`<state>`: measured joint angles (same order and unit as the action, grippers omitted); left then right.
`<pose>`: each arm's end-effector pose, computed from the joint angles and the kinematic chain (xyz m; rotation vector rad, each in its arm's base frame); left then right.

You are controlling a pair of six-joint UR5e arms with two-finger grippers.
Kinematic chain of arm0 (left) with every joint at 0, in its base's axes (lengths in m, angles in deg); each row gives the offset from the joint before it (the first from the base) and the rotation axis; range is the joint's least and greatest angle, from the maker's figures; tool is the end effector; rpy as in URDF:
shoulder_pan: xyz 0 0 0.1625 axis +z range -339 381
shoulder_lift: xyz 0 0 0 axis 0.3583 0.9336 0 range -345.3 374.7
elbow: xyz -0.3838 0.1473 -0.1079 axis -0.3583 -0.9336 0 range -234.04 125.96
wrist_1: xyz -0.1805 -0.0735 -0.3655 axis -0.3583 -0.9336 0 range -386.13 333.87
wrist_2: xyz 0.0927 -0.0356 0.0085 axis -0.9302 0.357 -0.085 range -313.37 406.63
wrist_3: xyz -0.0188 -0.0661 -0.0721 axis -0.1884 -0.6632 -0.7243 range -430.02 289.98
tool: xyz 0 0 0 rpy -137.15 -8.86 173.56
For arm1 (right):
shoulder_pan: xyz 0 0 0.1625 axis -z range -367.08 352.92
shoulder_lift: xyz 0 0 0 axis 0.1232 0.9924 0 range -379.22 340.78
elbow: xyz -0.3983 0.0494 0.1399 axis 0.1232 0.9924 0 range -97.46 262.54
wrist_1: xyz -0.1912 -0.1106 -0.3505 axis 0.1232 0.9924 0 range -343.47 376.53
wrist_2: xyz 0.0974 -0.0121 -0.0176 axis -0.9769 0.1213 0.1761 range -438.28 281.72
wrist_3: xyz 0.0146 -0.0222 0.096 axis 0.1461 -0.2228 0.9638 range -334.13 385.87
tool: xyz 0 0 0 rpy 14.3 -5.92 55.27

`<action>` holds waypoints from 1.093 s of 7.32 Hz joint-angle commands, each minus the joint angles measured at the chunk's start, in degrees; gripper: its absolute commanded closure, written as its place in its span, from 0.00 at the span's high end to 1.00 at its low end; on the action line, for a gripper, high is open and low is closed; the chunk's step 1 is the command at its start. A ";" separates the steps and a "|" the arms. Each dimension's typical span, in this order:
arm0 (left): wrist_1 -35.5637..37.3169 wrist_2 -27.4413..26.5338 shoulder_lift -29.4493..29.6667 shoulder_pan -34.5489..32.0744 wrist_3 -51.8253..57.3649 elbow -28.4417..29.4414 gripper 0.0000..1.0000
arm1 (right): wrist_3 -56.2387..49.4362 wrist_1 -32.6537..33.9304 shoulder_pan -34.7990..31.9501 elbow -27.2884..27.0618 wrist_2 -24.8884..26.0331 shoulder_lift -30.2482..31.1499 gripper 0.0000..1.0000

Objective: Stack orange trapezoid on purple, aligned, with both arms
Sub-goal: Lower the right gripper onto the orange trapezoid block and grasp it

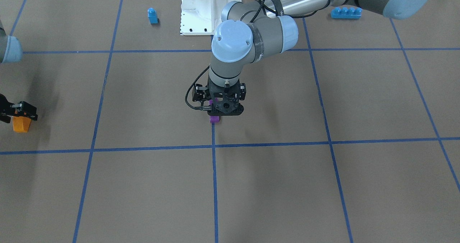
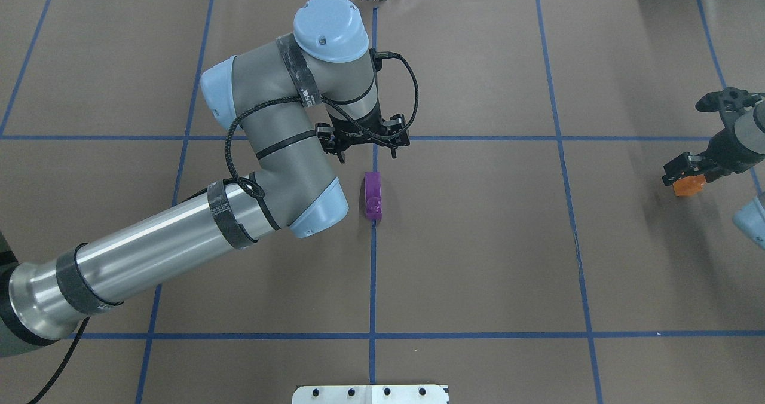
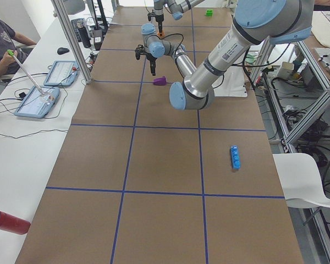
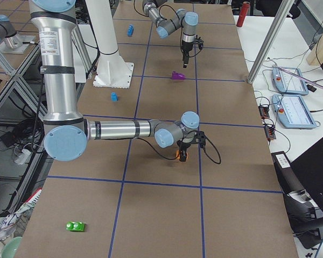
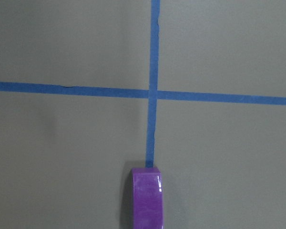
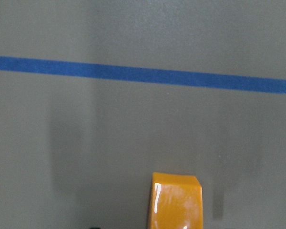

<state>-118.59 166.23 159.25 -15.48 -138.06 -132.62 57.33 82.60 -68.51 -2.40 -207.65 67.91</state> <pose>0.5644 -0.5218 0.1304 -0.0472 0.9154 -0.0299 -0.1939 -0.5030 0.6366 -0.0239 -0.7697 -0.0823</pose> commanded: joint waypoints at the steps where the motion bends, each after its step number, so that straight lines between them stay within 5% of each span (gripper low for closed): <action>1: 0.00 0.02 -0.32 0.00 0.01 0.00 1.00 | 0.00 0.03 0.08 0.39 0.08 -0.20 0.86; 3: 0.00 -0.07 -0.41 0.00 0.01 0.00 1.00 | -0.09 0.03 0.35 0.74 0.08 -0.20 0.52; 5: 0.00 -0.07 -0.32 -0.09 0.01 0.00 1.00 | -0.53 0.03 0.35 0.74 -0.01 -0.29 0.00; 8: 0.17 0.11 -0.67 -0.96 0.01 -0.96 1.00 | 0.00 2.47 -0.09 -0.65 -0.97 -3.00 0.00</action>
<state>-118.56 166.24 158.78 -15.89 -138.05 -132.85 57.20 83.60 -68.30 -2.07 -208.22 66.28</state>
